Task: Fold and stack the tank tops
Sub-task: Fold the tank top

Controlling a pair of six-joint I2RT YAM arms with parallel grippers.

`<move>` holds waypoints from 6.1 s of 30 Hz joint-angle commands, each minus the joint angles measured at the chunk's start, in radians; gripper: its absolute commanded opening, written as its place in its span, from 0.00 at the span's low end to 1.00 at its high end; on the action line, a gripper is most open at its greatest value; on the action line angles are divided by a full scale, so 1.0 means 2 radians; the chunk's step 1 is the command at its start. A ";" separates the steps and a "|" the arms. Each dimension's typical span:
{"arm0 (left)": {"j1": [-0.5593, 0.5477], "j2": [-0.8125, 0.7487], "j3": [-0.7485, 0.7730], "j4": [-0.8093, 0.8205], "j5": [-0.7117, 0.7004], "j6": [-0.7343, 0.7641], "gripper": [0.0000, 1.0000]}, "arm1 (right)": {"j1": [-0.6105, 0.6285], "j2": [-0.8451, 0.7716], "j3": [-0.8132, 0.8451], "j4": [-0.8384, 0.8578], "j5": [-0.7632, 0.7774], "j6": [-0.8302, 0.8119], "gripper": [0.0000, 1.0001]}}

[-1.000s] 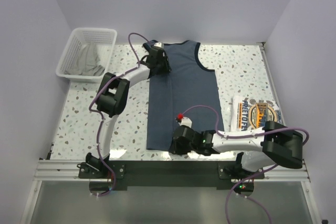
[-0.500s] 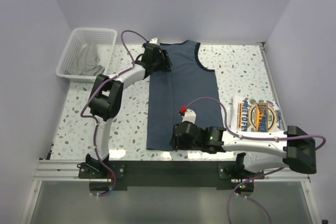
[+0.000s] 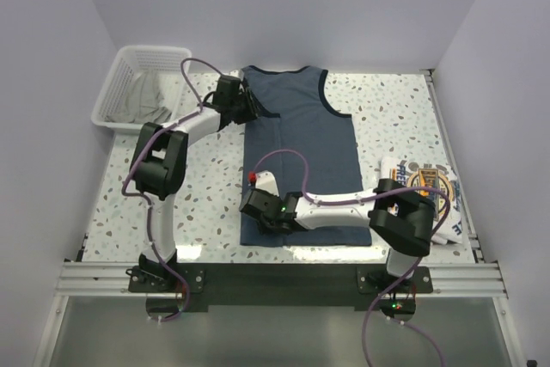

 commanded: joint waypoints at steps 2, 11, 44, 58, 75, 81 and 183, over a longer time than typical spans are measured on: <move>0.005 0.008 -0.020 -0.005 0.019 0.015 0.38 | 0.006 0.030 0.029 0.010 0.011 -0.039 0.38; 0.038 0.035 -0.011 -0.104 -0.106 -0.024 0.38 | 0.057 0.076 0.080 0.011 -0.029 -0.041 0.38; -0.038 -0.186 -0.083 -0.071 -0.092 0.005 0.68 | -0.401 -0.010 0.160 0.000 -0.193 -0.170 0.46; -0.261 -0.236 -0.195 -0.041 -0.089 -0.033 0.60 | -0.499 0.234 0.375 -0.010 -0.258 -0.212 0.46; -0.389 -0.193 -0.177 -0.069 -0.118 -0.064 0.56 | -0.499 0.260 0.371 -0.013 -0.213 -0.213 0.37; -0.415 -0.166 -0.163 -0.069 -0.118 -0.072 0.56 | -0.499 0.277 0.391 -0.023 -0.209 -0.219 0.38; -0.509 -0.458 -0.446 -0.135 -0.259 -0.250 0.00 | -0.407 0.276 0.467 -0.026 -0.131 -0.097 0.00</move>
